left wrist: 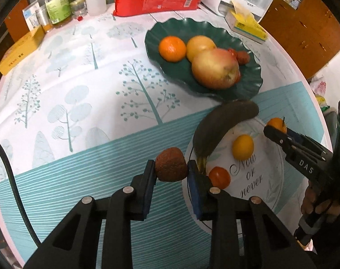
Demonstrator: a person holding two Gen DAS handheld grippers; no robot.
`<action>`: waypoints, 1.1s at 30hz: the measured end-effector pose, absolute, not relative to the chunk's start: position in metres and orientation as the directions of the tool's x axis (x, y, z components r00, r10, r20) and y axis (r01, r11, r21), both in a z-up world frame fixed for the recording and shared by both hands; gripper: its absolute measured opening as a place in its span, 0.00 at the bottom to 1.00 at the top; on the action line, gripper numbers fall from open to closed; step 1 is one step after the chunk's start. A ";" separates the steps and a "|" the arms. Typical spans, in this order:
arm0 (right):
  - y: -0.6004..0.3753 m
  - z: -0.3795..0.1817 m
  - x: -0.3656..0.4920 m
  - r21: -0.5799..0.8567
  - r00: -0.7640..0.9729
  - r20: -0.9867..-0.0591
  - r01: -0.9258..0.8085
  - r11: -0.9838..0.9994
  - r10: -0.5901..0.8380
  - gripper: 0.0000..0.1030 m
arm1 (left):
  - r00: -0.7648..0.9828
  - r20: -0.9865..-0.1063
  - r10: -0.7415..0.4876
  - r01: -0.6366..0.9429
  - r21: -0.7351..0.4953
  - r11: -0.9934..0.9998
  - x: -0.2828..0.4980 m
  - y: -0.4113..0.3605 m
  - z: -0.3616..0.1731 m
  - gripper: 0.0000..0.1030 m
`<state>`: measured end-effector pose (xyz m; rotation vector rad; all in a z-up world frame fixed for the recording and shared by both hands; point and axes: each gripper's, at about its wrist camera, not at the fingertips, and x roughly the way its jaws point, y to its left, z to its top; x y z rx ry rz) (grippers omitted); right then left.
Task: Organize fruits
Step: 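Carry the mandarin and dried fruit onto the green plate and open both tools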
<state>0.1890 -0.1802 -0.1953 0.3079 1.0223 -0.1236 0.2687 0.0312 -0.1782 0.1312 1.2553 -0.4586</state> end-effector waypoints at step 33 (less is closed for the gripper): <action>-0.215 -0.142 0.258 0.188 0.661 -0.748 0.112 0.976 0.068 0.39 | 0.387 -0.878 -0.284 0.386 -0.125 0.914 0.365 -0.018 -0.134 0.26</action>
